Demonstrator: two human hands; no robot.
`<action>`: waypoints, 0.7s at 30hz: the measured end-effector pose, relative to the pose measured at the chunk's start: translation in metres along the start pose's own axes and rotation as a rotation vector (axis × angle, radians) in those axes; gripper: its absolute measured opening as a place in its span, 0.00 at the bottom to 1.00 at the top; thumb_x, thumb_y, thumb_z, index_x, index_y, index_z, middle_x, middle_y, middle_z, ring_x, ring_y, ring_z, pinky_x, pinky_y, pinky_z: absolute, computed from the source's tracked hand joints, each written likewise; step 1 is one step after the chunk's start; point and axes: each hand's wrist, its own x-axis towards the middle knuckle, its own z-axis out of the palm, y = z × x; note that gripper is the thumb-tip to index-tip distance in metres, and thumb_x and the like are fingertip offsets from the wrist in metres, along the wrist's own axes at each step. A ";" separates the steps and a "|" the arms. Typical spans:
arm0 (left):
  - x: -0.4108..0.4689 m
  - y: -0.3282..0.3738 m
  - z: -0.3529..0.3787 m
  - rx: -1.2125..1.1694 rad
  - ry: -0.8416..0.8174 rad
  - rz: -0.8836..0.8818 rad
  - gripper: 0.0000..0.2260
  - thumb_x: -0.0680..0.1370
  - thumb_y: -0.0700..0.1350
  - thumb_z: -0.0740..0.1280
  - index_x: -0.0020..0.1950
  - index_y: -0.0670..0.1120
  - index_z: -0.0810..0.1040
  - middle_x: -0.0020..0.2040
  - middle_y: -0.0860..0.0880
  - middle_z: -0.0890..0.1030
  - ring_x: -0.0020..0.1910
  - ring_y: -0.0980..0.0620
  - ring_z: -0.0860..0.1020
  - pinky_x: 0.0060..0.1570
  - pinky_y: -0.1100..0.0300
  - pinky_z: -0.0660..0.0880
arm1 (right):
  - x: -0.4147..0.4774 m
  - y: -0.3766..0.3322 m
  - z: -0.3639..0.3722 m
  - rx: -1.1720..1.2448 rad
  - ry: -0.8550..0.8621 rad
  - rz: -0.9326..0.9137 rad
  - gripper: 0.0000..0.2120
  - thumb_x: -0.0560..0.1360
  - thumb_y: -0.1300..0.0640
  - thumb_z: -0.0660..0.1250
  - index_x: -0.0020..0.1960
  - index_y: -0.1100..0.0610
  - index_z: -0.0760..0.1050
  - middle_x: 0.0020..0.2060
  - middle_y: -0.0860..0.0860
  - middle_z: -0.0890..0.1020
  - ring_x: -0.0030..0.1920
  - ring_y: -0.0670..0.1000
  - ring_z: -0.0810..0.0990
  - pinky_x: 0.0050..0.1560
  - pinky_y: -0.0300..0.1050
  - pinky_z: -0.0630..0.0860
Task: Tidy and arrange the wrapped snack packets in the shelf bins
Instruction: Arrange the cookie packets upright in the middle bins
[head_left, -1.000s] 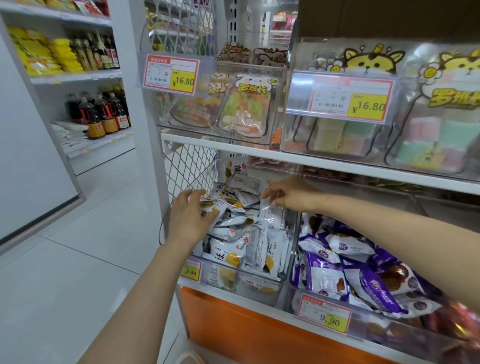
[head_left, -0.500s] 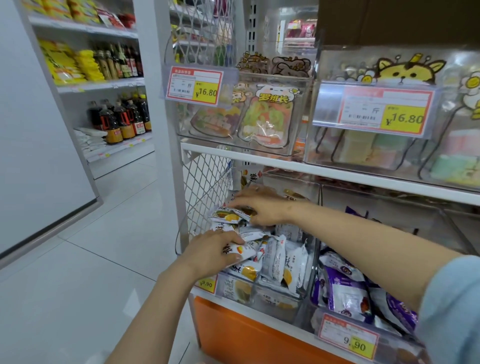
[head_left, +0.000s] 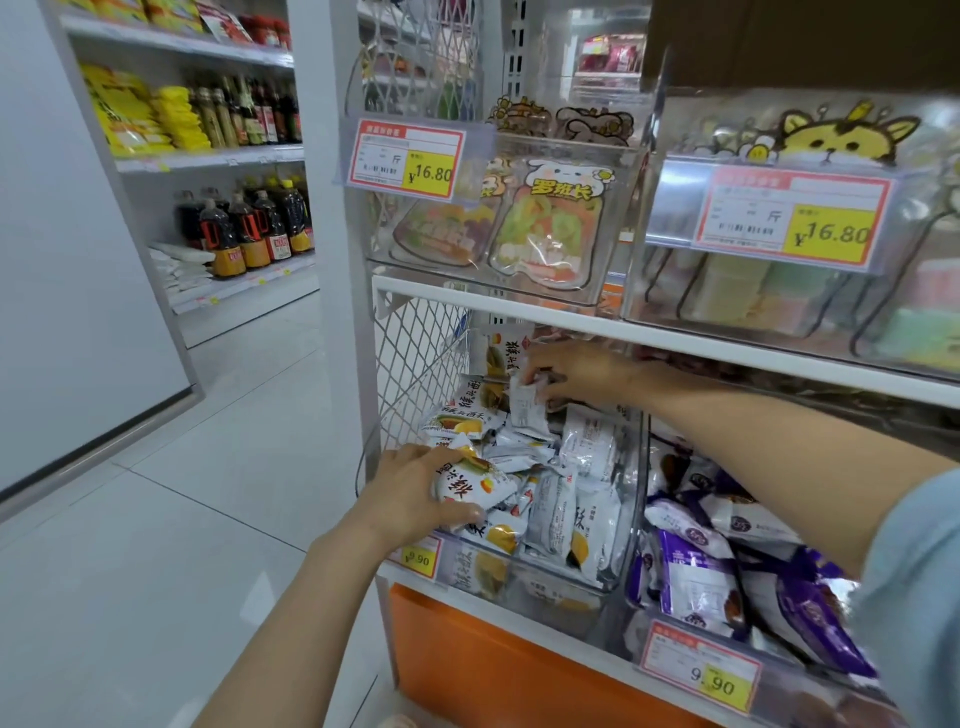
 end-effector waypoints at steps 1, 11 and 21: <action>-0.001 0.001 0.000 -0.001 -0.014 0.001 0.33 0.72 0.58 0.70 0.73 0.55 0.61 0.73 0.47 0.62 0.71 0.46 0.58 0.68 0.55 0.59 | -0.001 0.001 0.000 0.026 0.008 0.000 0.10 0.74 0.57 0.70 0.55 0.53 0.77 0.54 0.50 0.79 0.52 0.50 0.77 0.55 0.46 0.73; 0.006 0.020 0.013 -0.025 0.073 0.205 0.24 0.75 0.48 0.69 0.71 0.52 0.68 0.74 0.53 0.60 0.72 0.55 0.60 0.65 0.65 0.59 | -0.021 0.008 -0.005 0.176 0.196 0.133 0.08 0.73 0.70 0.64 0.45 0.64 0.82 0.45 0.56 0.82 0.45 0.49 0.76 0.53 0.38 0.73; 0.008 0.023 -0.005 -0.383 0.305 0.181 0.18 0.75 0.41 0.69 0.64 0.46 0.74 0.64 0.49 0.72 0.61 0.55 0.70 0.61 0.65 0.66 | -0.040 -0.034 -0.003 0.029 0.015 0.028 0.11 0.76 0.58 0.65 0.57 0.49 0.77 0.52 0.45 0.78 0.50 0.44 0.75 0.53 0.42 0.74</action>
